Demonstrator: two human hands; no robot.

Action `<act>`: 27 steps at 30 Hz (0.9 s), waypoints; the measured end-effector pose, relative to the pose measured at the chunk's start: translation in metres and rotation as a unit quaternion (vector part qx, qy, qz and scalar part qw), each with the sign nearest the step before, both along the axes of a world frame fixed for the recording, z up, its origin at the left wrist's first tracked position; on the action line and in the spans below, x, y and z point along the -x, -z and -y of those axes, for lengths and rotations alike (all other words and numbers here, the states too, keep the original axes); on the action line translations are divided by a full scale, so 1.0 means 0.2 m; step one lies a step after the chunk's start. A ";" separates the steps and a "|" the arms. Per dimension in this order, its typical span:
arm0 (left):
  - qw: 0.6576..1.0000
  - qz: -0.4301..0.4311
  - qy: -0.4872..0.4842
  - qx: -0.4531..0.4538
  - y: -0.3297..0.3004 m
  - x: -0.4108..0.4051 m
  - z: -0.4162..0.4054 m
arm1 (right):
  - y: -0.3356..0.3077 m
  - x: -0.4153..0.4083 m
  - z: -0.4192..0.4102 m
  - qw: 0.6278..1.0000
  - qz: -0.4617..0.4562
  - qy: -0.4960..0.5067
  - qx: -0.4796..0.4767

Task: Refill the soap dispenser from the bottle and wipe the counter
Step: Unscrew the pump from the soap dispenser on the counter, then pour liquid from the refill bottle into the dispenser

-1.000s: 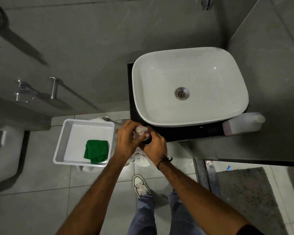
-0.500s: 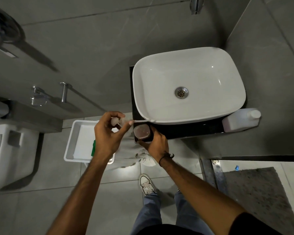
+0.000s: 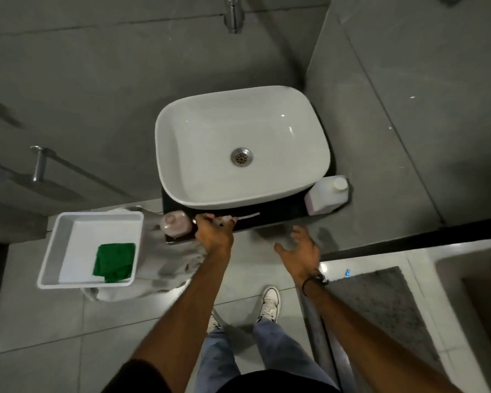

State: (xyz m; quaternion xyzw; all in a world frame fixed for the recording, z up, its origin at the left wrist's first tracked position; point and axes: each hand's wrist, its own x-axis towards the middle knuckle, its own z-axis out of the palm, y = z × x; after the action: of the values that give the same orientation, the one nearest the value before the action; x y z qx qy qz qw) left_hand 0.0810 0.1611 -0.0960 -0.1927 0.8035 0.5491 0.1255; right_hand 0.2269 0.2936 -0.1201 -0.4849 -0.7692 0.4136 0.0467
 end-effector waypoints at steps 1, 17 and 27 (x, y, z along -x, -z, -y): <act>1.000 -0.007 -0.004 0.003 0.03 0.01 -0.04 | -0.01 -0.03 -0.08 0.999 -0.009 0.029 -0.010; 0.982 -0.033 0.016 0.187 0.22 0.05 -0.12 | -0.12 0.11 -0.54 0.978 -0.148 0.135 -0.065; 0.991 -0.045 -0.024 0.124 0.21 -0.04 -0.14 | -0.11 0.08 -0.58 0.978 -0.141 0.114 -0.098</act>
State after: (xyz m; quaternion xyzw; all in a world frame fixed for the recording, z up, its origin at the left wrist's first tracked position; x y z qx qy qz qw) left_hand 0.0897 0.1887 -0.1387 -0.2010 0.8655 0.4561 0.0509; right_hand 0.2103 0.4093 -0.0980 -0.4997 -0.7312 0.3920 0.2490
